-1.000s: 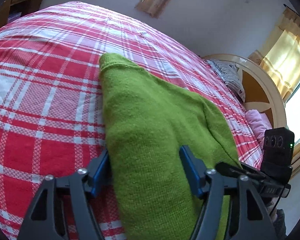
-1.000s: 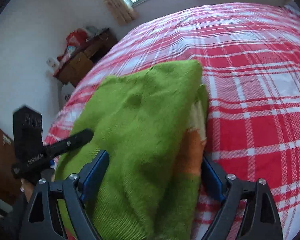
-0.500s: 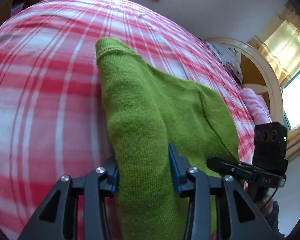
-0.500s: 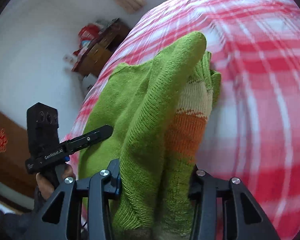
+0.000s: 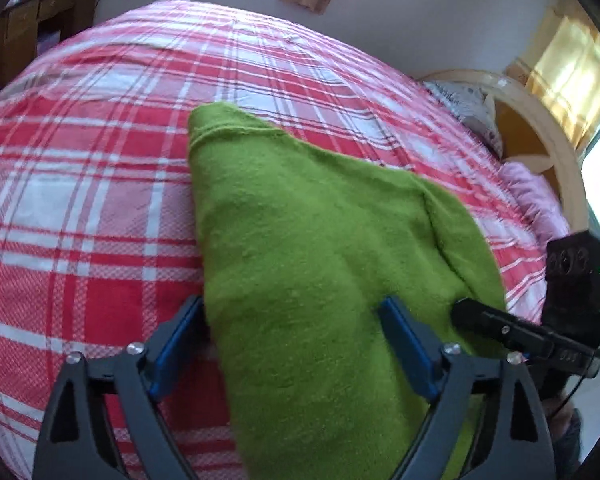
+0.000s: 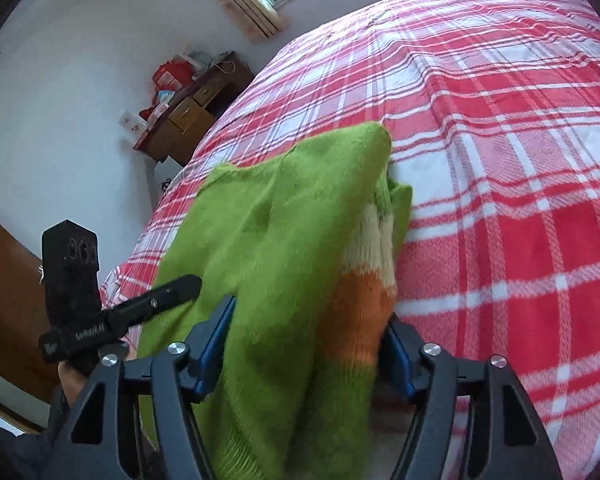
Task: Fold small clothes
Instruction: 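Grasp the folded sweater with both tools and lift it off the bed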
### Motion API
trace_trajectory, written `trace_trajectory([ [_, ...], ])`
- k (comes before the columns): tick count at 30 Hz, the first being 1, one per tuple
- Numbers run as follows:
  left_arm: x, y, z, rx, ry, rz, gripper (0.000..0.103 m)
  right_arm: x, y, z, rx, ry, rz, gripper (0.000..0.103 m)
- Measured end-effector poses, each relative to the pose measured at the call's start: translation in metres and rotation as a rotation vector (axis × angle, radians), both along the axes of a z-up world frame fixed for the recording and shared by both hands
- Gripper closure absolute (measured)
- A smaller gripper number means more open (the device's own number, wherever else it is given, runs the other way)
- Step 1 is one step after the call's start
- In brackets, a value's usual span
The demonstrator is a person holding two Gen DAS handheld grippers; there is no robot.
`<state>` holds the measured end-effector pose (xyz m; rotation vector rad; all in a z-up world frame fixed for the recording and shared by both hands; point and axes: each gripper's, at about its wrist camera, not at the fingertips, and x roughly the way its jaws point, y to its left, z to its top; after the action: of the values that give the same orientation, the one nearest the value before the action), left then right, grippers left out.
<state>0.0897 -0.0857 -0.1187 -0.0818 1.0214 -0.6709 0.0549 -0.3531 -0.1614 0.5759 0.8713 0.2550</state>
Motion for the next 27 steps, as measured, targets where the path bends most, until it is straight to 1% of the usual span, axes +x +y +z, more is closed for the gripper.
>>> trace_trajectory([
  [2, -0.005, 0.002, -0.001, -0.009, -0.012, 0.005, 0.014, 0.0, 0.003, -0.002, 0.0, -0.013, -0.007, 0.032],
  [3, -0.008, 0.004, -0.001, -0.014, -0.016, 0.008, 0.017, -0.001, 0.004, -0.002, -0.008, -0.023, -0.013, 0.032],
  [5, -0.015, 0.007, -0.002, -0.022, -0.032, 0.006, 0.027, -0.002, 0.013, -0.001, -0.053, -0.031, 0.0, 0.032],
  [6, -0.018, 0.007, -0.001, -0.035, -0.028, 0.003, 0.039, -0.002, 0.018, 0.0, -0.086, -0.03, 0.012, 0.033],
  [7, -0.02, 0.006, -0.001, -0.046, -0.024, 0.011, 0.043, 0.0, 0.027, 0.003, -0.142, -0.024, 0.024, 0.034],
  [8, -0.021, 0.005, 0.0, -0.04, -0.03, 0.025, 0.045, 0.002, 0.031, 0.005, -0.169, -0.022, 0.024, 0.044],
  [9, -0.021, 0.004, 0.001, -0.039, -0.032, 0.03, 0.049, -0.003, 0.031, 0.005, -0.173, -0.025, 0.028, 0.052],
  [11, -0.02, 0.007, 0.004, -0.051, -0.016, 0.047, 0.056, -0.01, 0.032, 0.005, -0.165, -0.025, 0.004, 0.055],
  [12, -0.021, 0.008, 0.006, -0.056, -0.014, 0.051, 0.061, -0.013, 0.033, 0.005, -0.168, -0.026, -0.006, 0.057],
  [13, -0.023, 0.009, 0.009, -0.057, -0.018, 0.053, 0.064, -0.014, 0.033, 0.005, -0.169, -0.029, -0.022, 0.058],
  [15, -0.03, 0.008, 0.016, -0.033, -0.042, 0.053, 0.065, -0.023, 0.038, 0.009, -0.18, -0.032, -0.05, 0.06],
  [17, -0.041, 0.006, 0.023, 0.014, -0.089, 0.058, 0.065, -0.032, 0.048, 0.015, -0.222, -0.041, -0.059, 0.061],
  [20, -0.05, 0.011, 0.03, 0.045, -0.123, 0.079, 0.066, -0.046, 0.062, 0.021, -0.247, -0.053, -0.06, 0.062],
  [27, -0.057, 0.051, 0.04, 0.019, -0.135, 0.152, 0.067, -0.06, 0.096, 0.032, -0.216, -0.091, -0.028, 0.062],
])
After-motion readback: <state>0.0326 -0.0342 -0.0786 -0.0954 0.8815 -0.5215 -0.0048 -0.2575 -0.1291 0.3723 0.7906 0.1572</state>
